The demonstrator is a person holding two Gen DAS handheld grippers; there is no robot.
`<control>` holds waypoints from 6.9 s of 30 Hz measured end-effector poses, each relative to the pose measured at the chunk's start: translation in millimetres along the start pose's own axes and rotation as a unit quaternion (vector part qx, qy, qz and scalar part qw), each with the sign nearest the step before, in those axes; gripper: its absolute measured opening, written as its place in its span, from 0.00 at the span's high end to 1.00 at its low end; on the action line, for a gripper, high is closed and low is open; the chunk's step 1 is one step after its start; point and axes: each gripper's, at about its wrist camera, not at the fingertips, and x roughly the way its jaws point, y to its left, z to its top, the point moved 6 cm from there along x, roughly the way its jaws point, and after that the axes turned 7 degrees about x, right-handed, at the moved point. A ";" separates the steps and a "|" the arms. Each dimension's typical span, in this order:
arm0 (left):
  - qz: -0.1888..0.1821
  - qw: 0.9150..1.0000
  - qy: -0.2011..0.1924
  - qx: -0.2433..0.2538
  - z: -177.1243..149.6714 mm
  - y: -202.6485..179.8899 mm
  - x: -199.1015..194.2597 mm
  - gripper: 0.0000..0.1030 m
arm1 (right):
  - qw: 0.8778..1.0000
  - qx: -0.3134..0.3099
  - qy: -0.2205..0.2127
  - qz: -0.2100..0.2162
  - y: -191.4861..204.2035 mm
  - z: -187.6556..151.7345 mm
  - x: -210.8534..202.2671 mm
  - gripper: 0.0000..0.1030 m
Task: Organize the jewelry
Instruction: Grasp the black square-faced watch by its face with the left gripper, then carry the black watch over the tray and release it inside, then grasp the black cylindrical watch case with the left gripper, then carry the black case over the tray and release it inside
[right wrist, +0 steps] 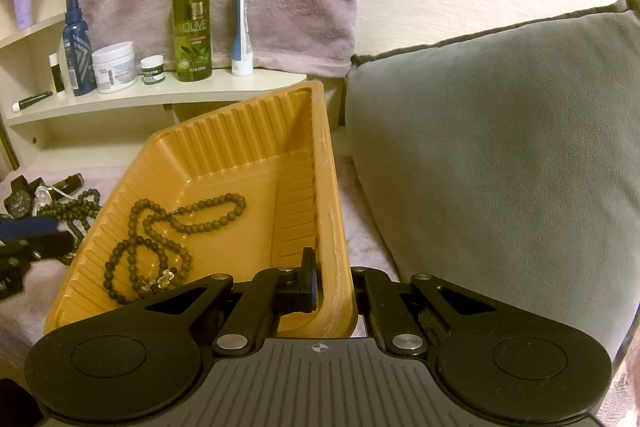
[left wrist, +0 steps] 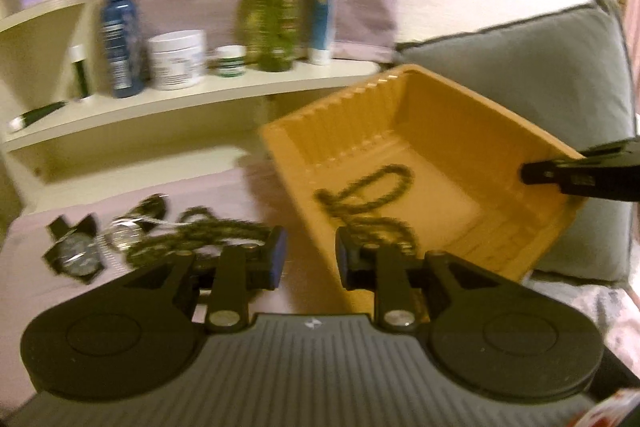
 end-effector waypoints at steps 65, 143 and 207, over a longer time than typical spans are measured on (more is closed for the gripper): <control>0.127 0.991 0.036 -0.029 -50.5 120.7 1.8 0.62 | 1.000 -0.009 -0.001 -0.007 -0.3 0.1 2.1 0.95; 0.139 0.990 0.023 -0.003 -32.5 76.2 -15.0 0.52 | 1.000 -0.004 -0.003 0.000 -1.3 -2.4 4.5 0.95; 0.060 0.997 0.006 0.041 -10.8 90.0 -8.5 0.28 | 1.000 -0.013 -0.004 -0.002 1.4 -1.9 0.6 0.95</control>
